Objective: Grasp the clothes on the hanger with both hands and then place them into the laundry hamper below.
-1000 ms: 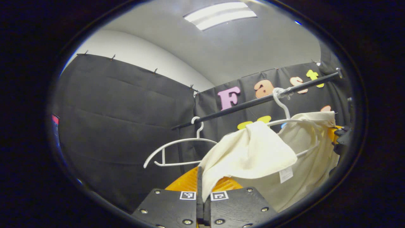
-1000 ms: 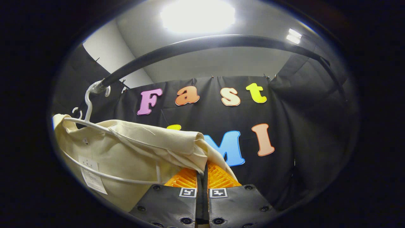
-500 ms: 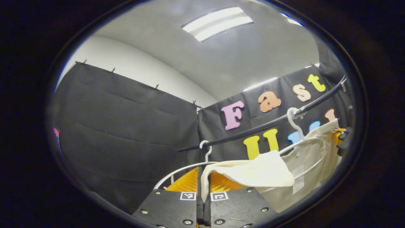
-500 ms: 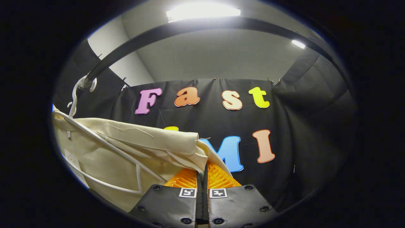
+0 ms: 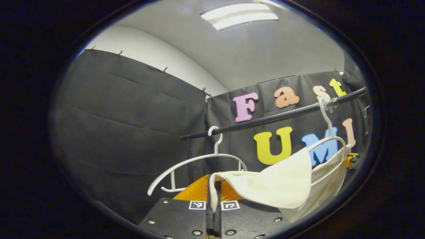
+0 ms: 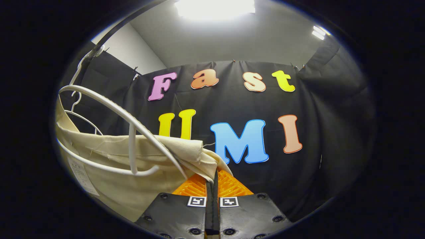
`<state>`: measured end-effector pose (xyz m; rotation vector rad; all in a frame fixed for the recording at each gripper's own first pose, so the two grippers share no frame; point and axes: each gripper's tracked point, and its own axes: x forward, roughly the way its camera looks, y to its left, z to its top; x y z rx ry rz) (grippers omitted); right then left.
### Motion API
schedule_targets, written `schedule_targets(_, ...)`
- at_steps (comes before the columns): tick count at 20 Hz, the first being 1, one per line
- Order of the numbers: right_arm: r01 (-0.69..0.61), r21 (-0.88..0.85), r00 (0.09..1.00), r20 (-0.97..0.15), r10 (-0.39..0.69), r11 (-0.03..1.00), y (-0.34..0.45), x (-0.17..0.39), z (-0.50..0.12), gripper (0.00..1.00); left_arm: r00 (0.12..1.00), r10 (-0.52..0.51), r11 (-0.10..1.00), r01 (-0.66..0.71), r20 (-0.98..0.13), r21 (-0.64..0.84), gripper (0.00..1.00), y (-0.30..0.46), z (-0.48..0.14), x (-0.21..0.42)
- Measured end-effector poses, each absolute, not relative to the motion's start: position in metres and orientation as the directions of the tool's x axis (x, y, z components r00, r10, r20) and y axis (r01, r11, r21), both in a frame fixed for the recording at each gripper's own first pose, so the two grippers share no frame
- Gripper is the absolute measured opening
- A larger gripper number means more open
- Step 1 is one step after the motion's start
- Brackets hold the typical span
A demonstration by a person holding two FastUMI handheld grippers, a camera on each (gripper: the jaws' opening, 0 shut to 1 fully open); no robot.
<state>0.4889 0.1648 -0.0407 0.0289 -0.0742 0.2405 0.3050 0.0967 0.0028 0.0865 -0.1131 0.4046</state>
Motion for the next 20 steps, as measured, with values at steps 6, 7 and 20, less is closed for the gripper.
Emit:
schedule_targets(6, -0.294, 0.055, 0.955, -0.010, 0.295, 0.954, 0.180, 0.477, -0.080, 0.01, 0.921, 0.375, 0.927, -0.376, 0.105, -0.010, 0.04, 0.109, -0.010, 0.305)
schedule_targets(7, -0.303, 0.048, 0.952, -0.015, 0.304, 0.952, 0.182, 0.470, -0.084, 0.01, 0.920, 0.385, 0.923, -0.384, 0.079, -0.023, 0.04, 0.114, -0.020, 0.307)
schedule_targets(20, -0.410, -0.029, 0.912, -0.010, 0.410, 0.911, 0.201, 0.357, -0.104, 0.01, 0.910, 0.415, 0.908, -0.413, -0.012, 0.067, 0.01, 0.130, -0.097, 0.227)
